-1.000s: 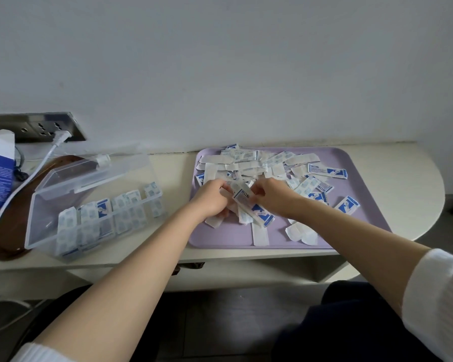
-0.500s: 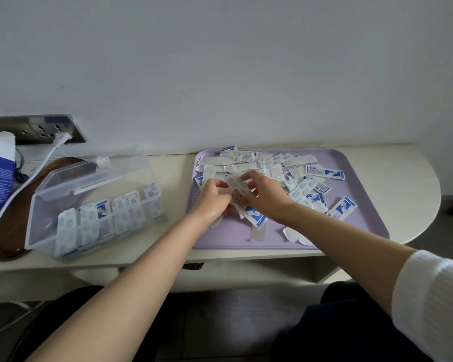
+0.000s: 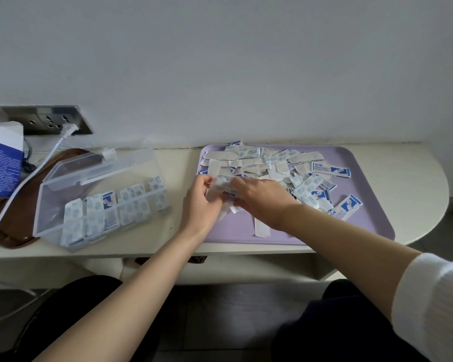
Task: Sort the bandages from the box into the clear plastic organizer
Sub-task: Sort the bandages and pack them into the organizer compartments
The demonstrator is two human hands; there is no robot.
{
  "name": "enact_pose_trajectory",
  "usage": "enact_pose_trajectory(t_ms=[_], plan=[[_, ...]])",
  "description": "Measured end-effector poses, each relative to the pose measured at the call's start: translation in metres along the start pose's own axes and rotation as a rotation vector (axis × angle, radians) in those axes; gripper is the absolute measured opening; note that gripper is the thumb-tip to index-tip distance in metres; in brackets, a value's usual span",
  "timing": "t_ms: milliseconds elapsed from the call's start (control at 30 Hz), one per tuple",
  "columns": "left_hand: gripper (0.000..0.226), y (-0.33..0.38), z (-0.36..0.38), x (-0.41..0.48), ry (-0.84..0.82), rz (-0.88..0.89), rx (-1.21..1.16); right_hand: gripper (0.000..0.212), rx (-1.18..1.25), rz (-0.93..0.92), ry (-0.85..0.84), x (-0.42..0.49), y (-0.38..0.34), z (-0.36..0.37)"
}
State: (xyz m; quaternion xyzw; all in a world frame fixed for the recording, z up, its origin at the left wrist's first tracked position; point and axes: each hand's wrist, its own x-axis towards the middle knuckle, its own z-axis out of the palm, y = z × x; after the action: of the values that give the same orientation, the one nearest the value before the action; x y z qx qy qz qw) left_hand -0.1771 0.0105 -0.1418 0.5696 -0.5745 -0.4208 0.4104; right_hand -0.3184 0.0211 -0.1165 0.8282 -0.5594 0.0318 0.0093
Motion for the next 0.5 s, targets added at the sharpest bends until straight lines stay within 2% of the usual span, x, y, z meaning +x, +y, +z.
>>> enact_pose_trajectory(t_ms=[100, 200, 333, 400, 500], plan=[[0.032, -0.001, -0.005, -0.004, -0.043, 0.150, 0.251, 0.024, -0.069, -0.064, -0.002, -0.002, -0.004, 0.005], [0.025, -0.006, -0.009, -0.005, -0.147, 0.323, 0.561, 0.029, -0.115, -0.105, -0.022, 0.000, -0.009, 0.012], [0.022, -0.011, -0.012, -0.007, -0.220, 0.351, 0.872, 0.044, -0.084, -0.027, -0.099, 0.001, -0.007, 0.013], [0.023, -0.013, -0.012, -0.007, -0.244, 0.355, 1.004, 0.040, -0.001, 0.019, -0.105, 0.000, -0.001, 0.011], [0.030, -0.014, -0.012, -0.005, -0.280, 0.321, 1.007, 0.025, 0.116, 0.052, -0.115, -0.002, 0.006, 0.008]])
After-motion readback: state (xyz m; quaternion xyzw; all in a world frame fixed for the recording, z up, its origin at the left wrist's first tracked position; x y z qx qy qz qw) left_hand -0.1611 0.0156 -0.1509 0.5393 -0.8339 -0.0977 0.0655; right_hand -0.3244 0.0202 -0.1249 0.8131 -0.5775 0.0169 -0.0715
